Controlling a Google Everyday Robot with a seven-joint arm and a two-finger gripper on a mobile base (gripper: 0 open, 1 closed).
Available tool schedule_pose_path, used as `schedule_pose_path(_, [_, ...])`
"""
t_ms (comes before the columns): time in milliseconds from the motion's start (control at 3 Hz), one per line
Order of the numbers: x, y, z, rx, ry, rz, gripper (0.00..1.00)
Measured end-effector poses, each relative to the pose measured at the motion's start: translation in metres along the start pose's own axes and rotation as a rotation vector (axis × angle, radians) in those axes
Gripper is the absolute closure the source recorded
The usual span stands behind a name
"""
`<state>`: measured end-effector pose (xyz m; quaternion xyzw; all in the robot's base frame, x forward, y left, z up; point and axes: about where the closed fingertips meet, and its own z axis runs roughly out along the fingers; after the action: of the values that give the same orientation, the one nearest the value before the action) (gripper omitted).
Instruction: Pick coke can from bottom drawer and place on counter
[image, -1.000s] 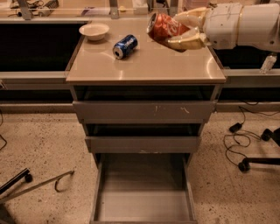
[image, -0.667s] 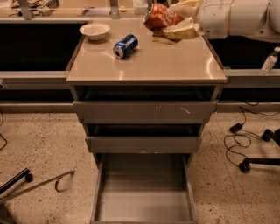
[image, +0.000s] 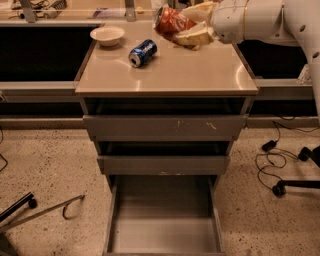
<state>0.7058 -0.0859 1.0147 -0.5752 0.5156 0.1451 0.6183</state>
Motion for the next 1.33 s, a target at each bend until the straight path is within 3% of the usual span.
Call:
schedule_pose_path(333, [0.008,-0.015,0.003,0.036,0.035,-0.024,1.00])
schedule_pose_path(667, [0.031,-0.038,0.009,0.079,0.091,-0.022,1.00])
schedule_pose_path(1000, [0.063,-0.045,0.006,0.108,0.146,0.036,1.00])
schedule_pose_path(1333, [0.089,-0.036,-0.002,0.118,0.185,0.112,1.00])
